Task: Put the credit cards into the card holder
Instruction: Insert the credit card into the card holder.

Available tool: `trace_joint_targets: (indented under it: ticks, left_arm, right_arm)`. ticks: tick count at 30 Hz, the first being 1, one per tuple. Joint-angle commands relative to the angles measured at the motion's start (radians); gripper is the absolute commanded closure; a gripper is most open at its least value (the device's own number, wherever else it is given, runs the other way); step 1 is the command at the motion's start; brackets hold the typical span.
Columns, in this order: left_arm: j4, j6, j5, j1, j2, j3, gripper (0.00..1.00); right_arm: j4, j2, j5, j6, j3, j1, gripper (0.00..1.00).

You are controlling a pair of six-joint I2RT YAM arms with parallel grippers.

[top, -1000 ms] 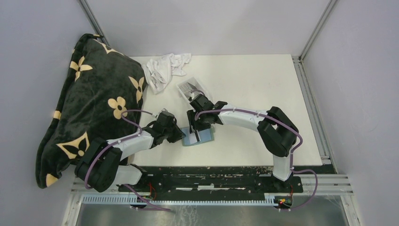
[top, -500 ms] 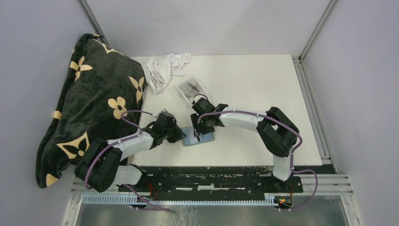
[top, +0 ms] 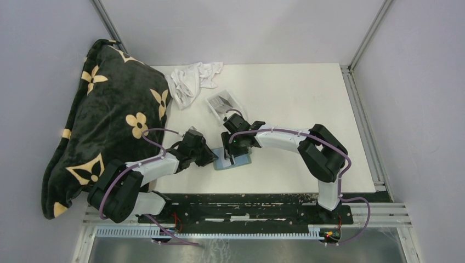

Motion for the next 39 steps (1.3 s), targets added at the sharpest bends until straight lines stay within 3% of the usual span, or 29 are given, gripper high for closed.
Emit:
trace_joint_targets:
  ticks: [1, 14, 39]
  left_arm:
    - [-0.115, -0.006, -0.007, 0.0, 0.036, -0.048, 0.71]
    - [-0.088, -0.018, 0.012, -0.002, 0.036, -0.067, 0.71]
    - [0.034, -0.035, 0.064, -0.001, 0.017, -0.107, 0.69]
  right_arm:
    - [0.046, 0.004, -0.017, 0.028, -0.012, 0.006, 0.48]
    - [0.087, 0.009, -0.043, 0.067, -0.038, 0.013, 0.48]
    - [0.053, 0.049, -0.059, 0.065, 0.063, 0.063, 0.48]
